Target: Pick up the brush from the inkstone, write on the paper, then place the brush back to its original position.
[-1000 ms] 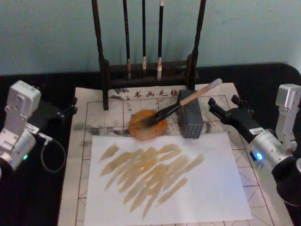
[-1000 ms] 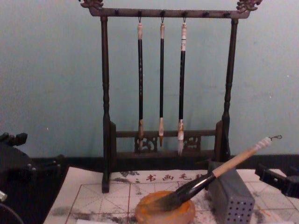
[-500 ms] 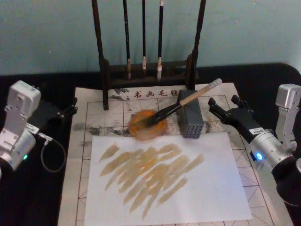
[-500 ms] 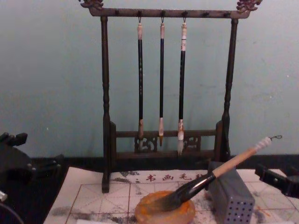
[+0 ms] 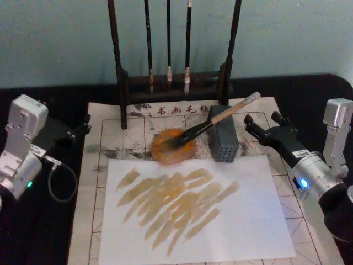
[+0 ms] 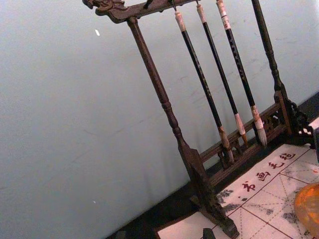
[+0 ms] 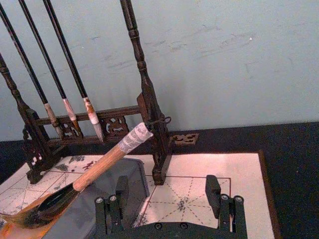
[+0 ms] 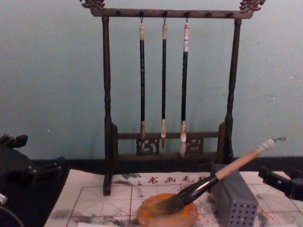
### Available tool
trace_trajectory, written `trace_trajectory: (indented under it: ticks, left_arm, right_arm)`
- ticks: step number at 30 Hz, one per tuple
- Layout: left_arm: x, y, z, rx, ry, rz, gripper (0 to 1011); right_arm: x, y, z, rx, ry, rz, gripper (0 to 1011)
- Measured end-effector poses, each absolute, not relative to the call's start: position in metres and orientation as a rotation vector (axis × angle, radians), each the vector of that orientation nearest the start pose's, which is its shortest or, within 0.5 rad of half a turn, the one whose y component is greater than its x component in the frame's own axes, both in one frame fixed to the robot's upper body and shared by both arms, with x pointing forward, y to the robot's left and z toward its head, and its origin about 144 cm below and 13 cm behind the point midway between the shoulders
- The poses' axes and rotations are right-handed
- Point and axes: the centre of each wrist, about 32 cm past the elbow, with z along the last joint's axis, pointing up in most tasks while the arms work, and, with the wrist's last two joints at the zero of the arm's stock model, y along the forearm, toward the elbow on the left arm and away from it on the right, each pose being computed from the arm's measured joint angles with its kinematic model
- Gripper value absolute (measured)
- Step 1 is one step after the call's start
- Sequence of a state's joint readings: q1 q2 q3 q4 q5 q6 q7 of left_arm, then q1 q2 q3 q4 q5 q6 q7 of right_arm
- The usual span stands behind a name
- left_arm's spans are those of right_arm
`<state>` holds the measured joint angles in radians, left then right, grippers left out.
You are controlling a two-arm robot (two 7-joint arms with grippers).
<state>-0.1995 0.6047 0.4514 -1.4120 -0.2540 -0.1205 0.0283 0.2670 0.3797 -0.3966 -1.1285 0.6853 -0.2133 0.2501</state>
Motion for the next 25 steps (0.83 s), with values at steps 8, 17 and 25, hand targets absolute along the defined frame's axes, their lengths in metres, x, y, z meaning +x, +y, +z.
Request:
trace_trajectory:
  ticks: [8,17,25]
  left_arm:
    - [0.4886,0.3097,1.1398,0.304,-0.285,1.248,1001]
    - [0.4886,0.3097,1.1398,0.304,-0.285,1.248,1001]
    - [0.4886,0.3097,1.1398,0.304,-0.285,1.248,1001]
  right_arm:
    - [0.5103,-0.2834,1.0849,0.107,0.214,-1.196,1000]
    - [0.5102,-0.2834,1.0849,0.107,0.214,-1.196,1000]
    - [0.5102,-0.2834,1.0849,0.107,0.214,-1.196,1000]
